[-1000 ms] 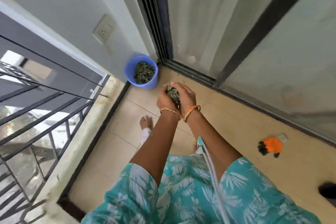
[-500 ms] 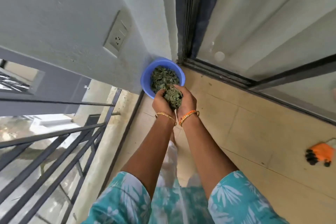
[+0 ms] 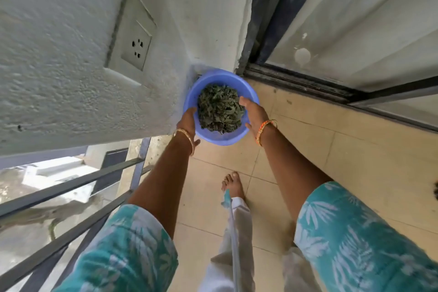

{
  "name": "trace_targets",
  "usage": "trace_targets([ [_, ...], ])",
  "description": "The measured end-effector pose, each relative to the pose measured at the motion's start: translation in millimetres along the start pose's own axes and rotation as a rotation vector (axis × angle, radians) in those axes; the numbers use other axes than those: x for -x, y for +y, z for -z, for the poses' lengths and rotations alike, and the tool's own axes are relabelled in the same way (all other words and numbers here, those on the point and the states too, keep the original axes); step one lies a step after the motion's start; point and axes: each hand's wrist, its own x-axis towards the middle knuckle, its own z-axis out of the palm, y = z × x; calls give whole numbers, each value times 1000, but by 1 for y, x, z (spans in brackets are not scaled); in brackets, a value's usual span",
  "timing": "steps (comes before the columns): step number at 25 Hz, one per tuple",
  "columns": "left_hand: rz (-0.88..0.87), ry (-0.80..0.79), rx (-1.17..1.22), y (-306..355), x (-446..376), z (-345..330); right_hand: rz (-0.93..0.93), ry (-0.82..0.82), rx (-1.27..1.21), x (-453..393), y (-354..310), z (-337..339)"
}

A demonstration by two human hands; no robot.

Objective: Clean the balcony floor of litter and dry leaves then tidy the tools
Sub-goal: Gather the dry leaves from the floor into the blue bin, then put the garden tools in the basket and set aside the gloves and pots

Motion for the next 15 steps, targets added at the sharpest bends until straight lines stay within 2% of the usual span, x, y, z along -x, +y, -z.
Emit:
trace_targets([
  [3,24,-15,-90,0,22,-6,-27,26,11,19,-4,12],
  [6,-44,-5,-195,-2,42,-16,21,81,-95,37,0,26],
  [8,-142,13,-246,-9,56,-22,94,186,-173,51,8,39],
  [11,-302,-36,-279,-29,92,-32,212,415,-11,78,28,65],
  [13,-442,-23,-441,-52,112,-39,301,513,101,99,42,85],
  [15,-612,4,-634,-75,129,-51,413,554,100,119,61,109],
])
